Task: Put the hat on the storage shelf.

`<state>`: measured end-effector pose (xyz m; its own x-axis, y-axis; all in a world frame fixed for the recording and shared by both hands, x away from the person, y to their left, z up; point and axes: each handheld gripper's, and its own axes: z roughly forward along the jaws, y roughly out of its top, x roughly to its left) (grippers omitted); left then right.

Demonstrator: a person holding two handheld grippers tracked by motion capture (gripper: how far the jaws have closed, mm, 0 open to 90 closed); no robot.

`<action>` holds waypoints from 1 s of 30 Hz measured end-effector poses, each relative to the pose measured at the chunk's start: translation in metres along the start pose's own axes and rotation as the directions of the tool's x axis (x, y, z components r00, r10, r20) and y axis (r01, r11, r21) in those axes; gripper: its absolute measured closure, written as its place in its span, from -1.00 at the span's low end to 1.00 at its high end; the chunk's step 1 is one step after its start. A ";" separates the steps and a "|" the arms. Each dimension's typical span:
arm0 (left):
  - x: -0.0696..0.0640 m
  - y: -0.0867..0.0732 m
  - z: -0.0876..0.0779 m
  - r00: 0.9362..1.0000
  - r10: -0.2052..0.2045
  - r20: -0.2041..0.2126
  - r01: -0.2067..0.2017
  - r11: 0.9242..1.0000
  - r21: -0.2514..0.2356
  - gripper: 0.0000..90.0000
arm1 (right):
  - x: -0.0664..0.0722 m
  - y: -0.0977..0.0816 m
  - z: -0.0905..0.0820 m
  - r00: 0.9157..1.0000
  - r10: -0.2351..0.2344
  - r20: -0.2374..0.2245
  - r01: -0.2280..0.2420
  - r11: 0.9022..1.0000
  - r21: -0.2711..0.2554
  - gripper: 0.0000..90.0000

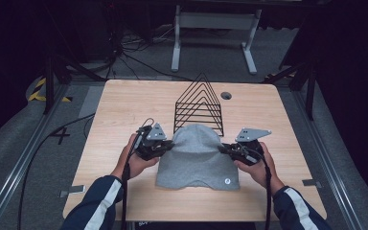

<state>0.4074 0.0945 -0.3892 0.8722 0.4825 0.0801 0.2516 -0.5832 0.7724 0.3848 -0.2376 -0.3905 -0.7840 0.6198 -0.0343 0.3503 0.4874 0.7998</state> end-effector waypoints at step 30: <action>0.063 0.161 -0.077 0.980 0.106 -0.168 -0.140 0.969 -0.205 0.88 | -0.055 0.156 -0.095 0.977 -0.073 0.203 0.129 0.953 -0.275 0.88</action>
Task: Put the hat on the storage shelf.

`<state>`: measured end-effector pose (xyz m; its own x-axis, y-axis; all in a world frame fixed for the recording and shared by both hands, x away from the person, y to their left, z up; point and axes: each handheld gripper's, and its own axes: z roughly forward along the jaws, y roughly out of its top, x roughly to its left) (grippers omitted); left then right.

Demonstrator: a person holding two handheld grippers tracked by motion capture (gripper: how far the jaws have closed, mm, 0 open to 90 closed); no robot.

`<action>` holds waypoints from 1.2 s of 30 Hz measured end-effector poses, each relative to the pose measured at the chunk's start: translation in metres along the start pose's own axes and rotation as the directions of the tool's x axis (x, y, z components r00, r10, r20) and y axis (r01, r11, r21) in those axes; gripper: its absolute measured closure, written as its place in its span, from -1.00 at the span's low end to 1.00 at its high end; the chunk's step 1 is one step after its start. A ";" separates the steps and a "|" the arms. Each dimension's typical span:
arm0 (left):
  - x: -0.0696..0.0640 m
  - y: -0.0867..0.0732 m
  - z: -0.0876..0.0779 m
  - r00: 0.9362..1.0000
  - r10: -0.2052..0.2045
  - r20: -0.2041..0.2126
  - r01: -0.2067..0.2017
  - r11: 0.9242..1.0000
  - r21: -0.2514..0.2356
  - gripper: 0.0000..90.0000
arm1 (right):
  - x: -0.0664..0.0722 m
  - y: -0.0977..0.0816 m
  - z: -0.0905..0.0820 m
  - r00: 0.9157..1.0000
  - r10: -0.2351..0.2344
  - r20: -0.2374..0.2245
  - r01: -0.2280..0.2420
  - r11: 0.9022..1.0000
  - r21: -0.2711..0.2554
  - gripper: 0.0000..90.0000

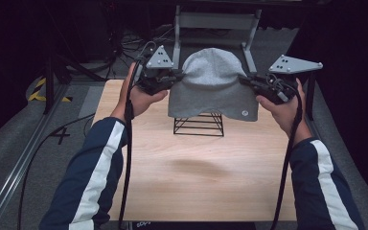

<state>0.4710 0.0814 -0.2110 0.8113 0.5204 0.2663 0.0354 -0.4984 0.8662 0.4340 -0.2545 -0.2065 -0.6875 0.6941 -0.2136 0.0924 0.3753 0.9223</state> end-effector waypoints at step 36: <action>0.044 0.011 0.041 0.997 -0.068 -0.047 0.067 0.998 -0.014 0.88 | -0.039 0.018 0.058 0.998 0.017 0.063 -0.018 0.999 0.027 0.88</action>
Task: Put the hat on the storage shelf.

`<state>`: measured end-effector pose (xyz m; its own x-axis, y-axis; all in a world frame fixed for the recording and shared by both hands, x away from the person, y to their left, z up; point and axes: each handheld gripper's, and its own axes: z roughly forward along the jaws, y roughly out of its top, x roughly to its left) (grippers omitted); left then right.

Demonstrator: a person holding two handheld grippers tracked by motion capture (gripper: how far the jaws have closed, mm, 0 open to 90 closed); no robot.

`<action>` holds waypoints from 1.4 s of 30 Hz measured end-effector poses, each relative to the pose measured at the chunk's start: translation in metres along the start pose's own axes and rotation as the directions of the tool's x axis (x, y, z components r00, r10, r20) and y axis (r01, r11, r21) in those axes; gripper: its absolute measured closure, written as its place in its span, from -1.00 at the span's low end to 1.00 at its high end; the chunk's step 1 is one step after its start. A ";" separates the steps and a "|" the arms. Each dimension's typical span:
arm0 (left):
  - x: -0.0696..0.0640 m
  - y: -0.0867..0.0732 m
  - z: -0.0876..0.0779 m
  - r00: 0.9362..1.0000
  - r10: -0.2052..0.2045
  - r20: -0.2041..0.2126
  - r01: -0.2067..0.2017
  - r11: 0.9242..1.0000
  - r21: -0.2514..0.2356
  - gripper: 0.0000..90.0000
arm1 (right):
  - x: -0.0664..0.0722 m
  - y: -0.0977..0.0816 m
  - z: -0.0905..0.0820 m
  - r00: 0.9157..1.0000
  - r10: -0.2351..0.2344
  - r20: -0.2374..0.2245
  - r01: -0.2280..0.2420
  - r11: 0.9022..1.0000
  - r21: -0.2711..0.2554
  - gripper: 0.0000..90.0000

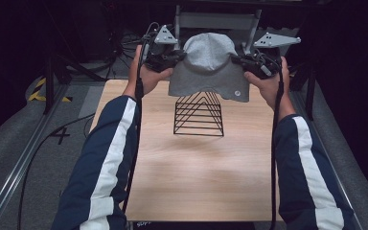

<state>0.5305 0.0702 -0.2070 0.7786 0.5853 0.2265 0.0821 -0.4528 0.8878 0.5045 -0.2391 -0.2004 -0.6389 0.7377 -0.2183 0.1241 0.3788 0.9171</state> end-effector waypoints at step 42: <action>-0.019 -0.054 -0.017 0.996 -0.012 0.087 0.013 1.000 -0.013 0.87 | 0.026 -0.039 -0.004 0.994 -0.026 -0.110 0.030 0.999 0.033 0.88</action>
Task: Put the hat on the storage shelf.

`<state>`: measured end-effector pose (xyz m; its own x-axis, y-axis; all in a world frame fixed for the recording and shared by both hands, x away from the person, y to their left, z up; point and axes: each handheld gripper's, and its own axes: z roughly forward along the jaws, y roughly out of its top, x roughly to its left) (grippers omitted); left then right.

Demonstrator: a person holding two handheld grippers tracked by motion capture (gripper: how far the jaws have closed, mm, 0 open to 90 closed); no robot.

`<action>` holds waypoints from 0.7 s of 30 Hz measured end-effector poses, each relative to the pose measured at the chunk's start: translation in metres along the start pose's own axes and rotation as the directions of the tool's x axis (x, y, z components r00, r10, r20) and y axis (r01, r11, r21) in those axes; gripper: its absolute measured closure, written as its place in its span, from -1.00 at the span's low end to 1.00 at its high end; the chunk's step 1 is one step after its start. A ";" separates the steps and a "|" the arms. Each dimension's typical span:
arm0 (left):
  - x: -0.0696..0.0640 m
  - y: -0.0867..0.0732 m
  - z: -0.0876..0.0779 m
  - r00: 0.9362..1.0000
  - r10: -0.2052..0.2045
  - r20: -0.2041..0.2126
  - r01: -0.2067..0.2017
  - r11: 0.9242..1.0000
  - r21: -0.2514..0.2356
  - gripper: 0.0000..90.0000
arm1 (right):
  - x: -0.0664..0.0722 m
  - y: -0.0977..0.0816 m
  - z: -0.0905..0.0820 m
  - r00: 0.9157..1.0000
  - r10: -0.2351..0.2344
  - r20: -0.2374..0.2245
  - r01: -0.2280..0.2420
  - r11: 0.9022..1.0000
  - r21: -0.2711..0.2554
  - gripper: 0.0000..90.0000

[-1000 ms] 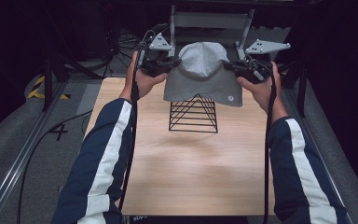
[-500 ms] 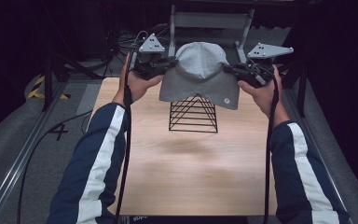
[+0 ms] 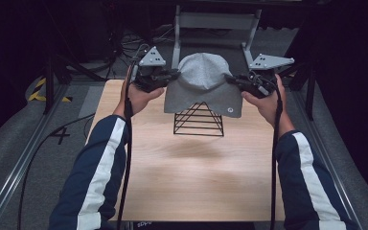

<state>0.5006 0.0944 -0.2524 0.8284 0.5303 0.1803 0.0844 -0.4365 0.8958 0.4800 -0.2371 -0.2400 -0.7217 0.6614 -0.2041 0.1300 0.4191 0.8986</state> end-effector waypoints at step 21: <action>-0.013 -0.066 0.045 0.997 -0.063 0.038 0.058 0.992 0.110 0.86 | 0.007 -0.068 0.034 0.998 0.048 -0.035 -0.044 0.993 0.111 0.87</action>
<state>0.5090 0.0838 -0.3316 0.8417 0.5290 0.1083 0.1931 -0.4822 0.8545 0.4897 -0.2399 -0.3159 -0.7380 0.6587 -0.1466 0.2364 0.4559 0.8581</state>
